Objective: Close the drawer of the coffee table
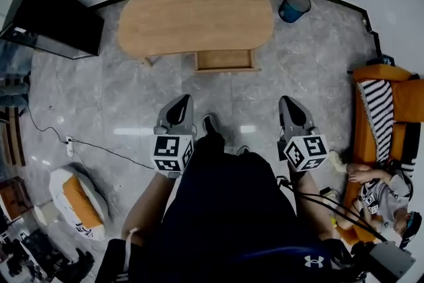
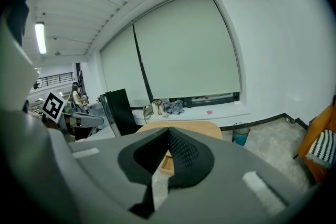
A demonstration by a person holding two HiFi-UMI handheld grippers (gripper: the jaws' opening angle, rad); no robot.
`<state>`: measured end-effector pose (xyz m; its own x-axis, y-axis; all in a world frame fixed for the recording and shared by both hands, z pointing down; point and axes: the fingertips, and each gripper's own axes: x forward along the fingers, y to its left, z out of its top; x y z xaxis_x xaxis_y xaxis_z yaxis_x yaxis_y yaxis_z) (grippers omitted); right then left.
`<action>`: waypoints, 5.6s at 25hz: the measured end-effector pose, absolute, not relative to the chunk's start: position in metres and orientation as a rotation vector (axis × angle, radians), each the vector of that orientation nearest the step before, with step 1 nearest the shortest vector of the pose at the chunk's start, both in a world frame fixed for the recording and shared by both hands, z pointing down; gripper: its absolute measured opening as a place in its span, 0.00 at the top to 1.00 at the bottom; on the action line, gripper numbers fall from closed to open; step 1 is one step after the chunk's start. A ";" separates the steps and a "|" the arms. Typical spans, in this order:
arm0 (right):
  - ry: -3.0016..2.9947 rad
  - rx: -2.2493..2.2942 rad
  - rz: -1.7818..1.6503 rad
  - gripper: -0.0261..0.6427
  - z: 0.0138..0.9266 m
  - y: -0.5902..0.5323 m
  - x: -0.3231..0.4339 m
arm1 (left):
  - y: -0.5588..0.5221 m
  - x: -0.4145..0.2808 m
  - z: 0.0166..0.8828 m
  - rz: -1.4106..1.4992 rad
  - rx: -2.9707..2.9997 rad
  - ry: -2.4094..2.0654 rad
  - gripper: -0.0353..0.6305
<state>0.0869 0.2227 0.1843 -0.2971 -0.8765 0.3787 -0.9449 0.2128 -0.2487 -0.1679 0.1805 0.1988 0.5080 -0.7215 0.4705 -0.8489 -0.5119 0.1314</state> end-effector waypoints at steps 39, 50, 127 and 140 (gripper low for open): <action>-2.190 1.508 0.756 0.96 0.349 0.028 0.189 | -0.012 -0.104 0.322 0.932 2.369 -1.391 0.94; -2.065 1.443 0.825 0.96 0.440 0.031 0.174 | -0.028 -0.122 0.433 1.099 2.406 -1.171 0.94; -1.801 1.236 0.927 0.79 0.798 0.036 0.181 | 0.000 -0.194 0.795 1.107 1.933 -1.056 0.73; -1.824 1.251 0.917 0.79 0.799 -0.012 0.188 | -0.053 -0.186 0.796 1.035 1.968 -1.127 0.73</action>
<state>0.1882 -0.0123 0.7985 -0.2602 -0.4296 0.8647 -0.9503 0.2727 -0.1505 -0.1859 -0.0526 0.7956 0.3232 -0.3907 0.8619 -0.8921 -0.4297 0.1397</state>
